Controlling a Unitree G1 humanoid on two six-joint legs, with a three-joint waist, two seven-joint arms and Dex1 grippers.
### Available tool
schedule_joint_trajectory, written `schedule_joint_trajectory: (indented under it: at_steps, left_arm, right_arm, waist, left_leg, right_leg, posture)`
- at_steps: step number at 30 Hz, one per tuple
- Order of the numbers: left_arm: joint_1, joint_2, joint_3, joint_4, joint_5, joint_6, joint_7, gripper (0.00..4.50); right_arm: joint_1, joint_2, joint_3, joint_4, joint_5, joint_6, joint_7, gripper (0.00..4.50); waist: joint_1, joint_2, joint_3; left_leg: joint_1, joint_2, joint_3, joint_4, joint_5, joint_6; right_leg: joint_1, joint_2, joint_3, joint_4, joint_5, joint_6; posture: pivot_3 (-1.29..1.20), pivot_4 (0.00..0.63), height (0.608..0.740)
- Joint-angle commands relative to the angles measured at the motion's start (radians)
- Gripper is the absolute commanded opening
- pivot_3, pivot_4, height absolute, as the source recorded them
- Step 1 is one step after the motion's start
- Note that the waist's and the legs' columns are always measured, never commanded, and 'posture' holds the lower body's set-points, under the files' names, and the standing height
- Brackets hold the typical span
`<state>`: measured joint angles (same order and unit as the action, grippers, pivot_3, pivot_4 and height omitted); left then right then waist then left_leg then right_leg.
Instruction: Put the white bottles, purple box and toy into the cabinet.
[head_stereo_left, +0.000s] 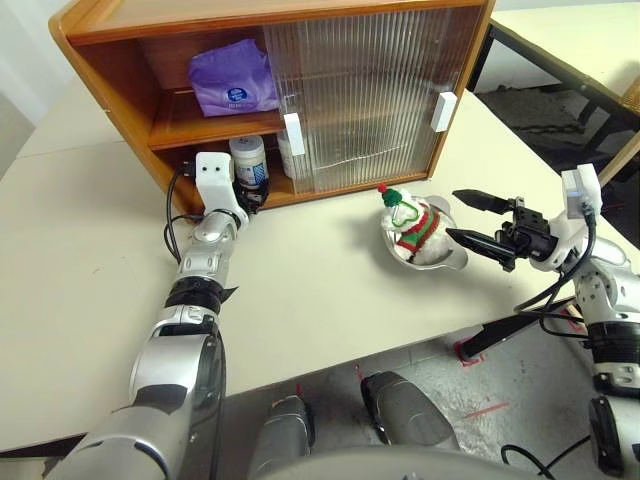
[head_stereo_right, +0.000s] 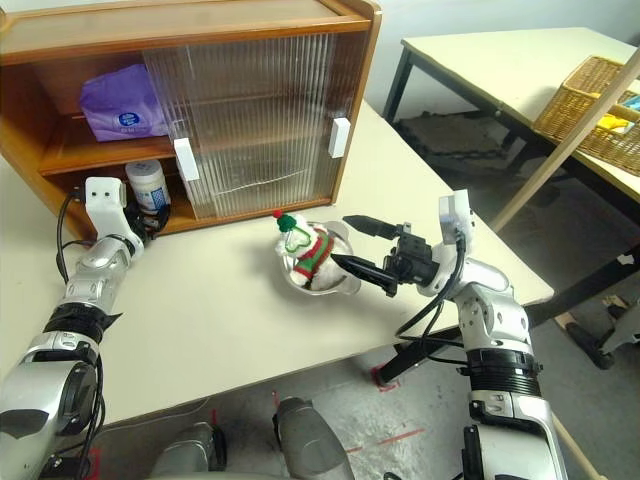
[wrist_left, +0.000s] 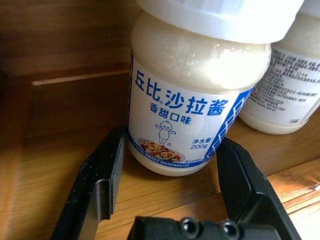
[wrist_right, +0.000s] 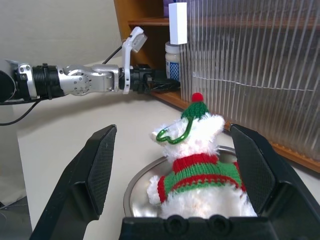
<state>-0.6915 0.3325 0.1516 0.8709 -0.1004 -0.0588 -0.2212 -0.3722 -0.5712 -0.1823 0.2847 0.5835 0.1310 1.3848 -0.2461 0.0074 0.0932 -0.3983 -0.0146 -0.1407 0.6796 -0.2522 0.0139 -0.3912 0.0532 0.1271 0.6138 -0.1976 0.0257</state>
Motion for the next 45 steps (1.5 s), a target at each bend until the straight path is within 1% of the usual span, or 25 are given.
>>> schedule_joint_trajectory:
  at_steps: [1, 11, 13, 14, 15, 16, 23, 26, 35, 41, 43, 45]
  left_arm:
    - [-0.046, 0.000, 0.009, 0.052, 0.002, -0.019, 0.003, 3.08]
    - [-0.077, 0.013, 0.018, 0.122, 0.003, -0.028, 0.023, 3.08]
    - [-0.078, 0.014, 0.019, 0.127, 0.002, -0.025, 0.025, 3.82]
    - [-0.078, 0.015, 0.019, 0.129, 0.001, -0.024, 0.025, 4.02]
    - [-0.076, 0.016, 0.020, 0.129, 0.000, -0.024, 0.024, 4.44]
    - [-0.072, 0.018, 0.022, 0.128, -0.002, -0.023, 0.022, 4.48]
    - [-0.036, 0.028, 0.026, 0.081, -0.009, -0.013, 0.016, 4.48]
    - [-0.004, 0.018, 0.026, 0.024, -0.020, 0.008, 0.012, 4.48]
    - [0.201, -0.030, 0.013, -0.334, -0.022, 0.094, 0.037, 4.48]
    - [0.324, -0.016, -0.035, -0.544, 0.004, 0.076, -0.015, 4.48]
    - [0.352, -0.017, -0.065, -0.597, -0.029, 0.035, -0.110, 4.08]
    - [0.370, -0.020, -0.083, -0.628, -0.059, -0.003, -0.188, 3.56]
  right_arm:
    - [0.005, -0.008, -0.010, -0.011, 0.005, -0.006, 0.004, 4.50]
    - [-0.003, -0.019, -0.009, -0.008, 0.004, 0.000, 0.009, 4.50]
    - [-0.002, -0.020, -0.009, -0.008, 0.004, 0.000, 0.009, 4.50]
    - [-0.002, -0.020, -0.009, -0.009, 0.004, 0.000, 0.008, 4.50]
    - [-0.002, -0.020, -0.008, -0.009, 0.005, 0.000, 0.008, 4.50]
    - [-0.001, -0.020, -0.008, -0.009, 0.006, 0.000, 0.008, 4.50]
    - [-0.002, -0.012, -0.002, -0.003, 0.003, -0.005, 0.007, 4.50]
    - [-0.004, -0.008, 0.000, 0.001, 0.002, -0.006, 0.006, 4.50]
    - [0.002, -0.003, -0.001, -0.005, 0.003, -0.005, 0.006, 4.50]
    - [0.002, 0.001, 0.002, -0.007, 0.004, -0.001, 0.010, 4.50]
    - [0.001, 0.000, 0.002, -0.007, 0.004, 0.000, 0.011, 4.50]
    - [0.001, 0.000, 0.002, -0.007, 0.004, 0.000, 0.012, 4.50]
  waist:
    - [0.000, 0.000, 0.000]
    - [-0.004, 0.000, 0.000]
    - [-0.004, 0.000, 0.000]
    - [-0.004, 0.000, 0.000]
    - [-0.004, 0.000, 0.000]
    - [-0.004, 0.000, 0.000]
    - [-0.004, 0.000, 0.000]
    - [-0.005, 0.000, 0.000]
    - [-0.004, 0.000, 0.000]
    - [-0.002, 0.000, 0.000]
    - [0.000, 0.000, 0.000]
    - [0.004, 0.000, 0.000]
  left_leg:
    - [0.000, 0.000, 0.000, 0.000, 0.001, 0.001]
    - [0.001, 0.000, 0.009, 0.001, 0.002, 0.001]
    - [0.001, 0.000, 0.009, 0.001, 0.002, 0.001]
    - [0.001, 0.000, 0.009, 0.001, 0.002, 0.001]
    - [0.001, 0.000, 0.010, 0.001, 0.002, 0.001]
    - [0.001, 0.000, 0.010, 0.001, 0.002, 0.001]
    - [0.001, 0.000, 0.010, 0.001, 0.002, 0.001]
    - [0.002, -0.001, 0.011, 0.001, 0.002, 0.001]
    - [0.001, -0.006, 0.012, 0.001, 0.002, 0.001]
    - [0.002, -0.006, 0.010, 0.001, 0.003, 0.001]
    - [0.002, -0.006, 0.009, 0.001, 0.003, 0.001]
    - [0.002, -0.006, 0.006, 0.001, 0.002, 0.001]
  right_leg:
    - [0.000, 0.000, 0.000, 0.000, 0.000, 0.002]
    - [0.001, -0.001, 0.000, 0.000, 0.001, 0.004]
    - [0.001, -0.001, 0.000, 0.000, 0.001, 0.004]
    - [0.001, -0.001, 0.000, 0.000, 0.001, 0.004]
    - [0.001, -0.001, 0.000, 0.000, 0.001, 0.004]
    - [0.001, -0.001, 0.000, 0.000, 0.001, 0.004]
    - [0.001, -0.001, 0.000, 0.000, 0.001, 0.004]
    - [0.001, -0.001, 0.000, 0.000, 0.001, 0.004]
    - [0.001, -0.001, 0.000, 0.000, 0.001, 0.004]
    - [0.001, -0.002, 0.001, 0.000, 0.001, 0.004]
    - [0.001, -0.002, 0.001, 0.000, 0.001, 0.004]
    - [0.001, -0.003, 0.002, 0.000, 0.001, 0.003]
  posture:
    - [-0.32, 0.074, 0.740]
    - [-0.31, 0.078, 0.740]
    - [-0.31, 0.079, 0.740]
    - [-0.31, 0.079, 0.740]
    - [-0.31, 0.080, 0.740]
    - [-0.31, 0.080, 0.740]
    - [-0.31, 0.086, 0.740]
    - [-0.31, 0.086, 0.740]
    - [-0.30, 0.093, 0.740]
    - [-0.29, 0.099, 0.740]
    - [-0.29, 0.099, 0.740]
    - [-0.29, 0.099, 0.740]
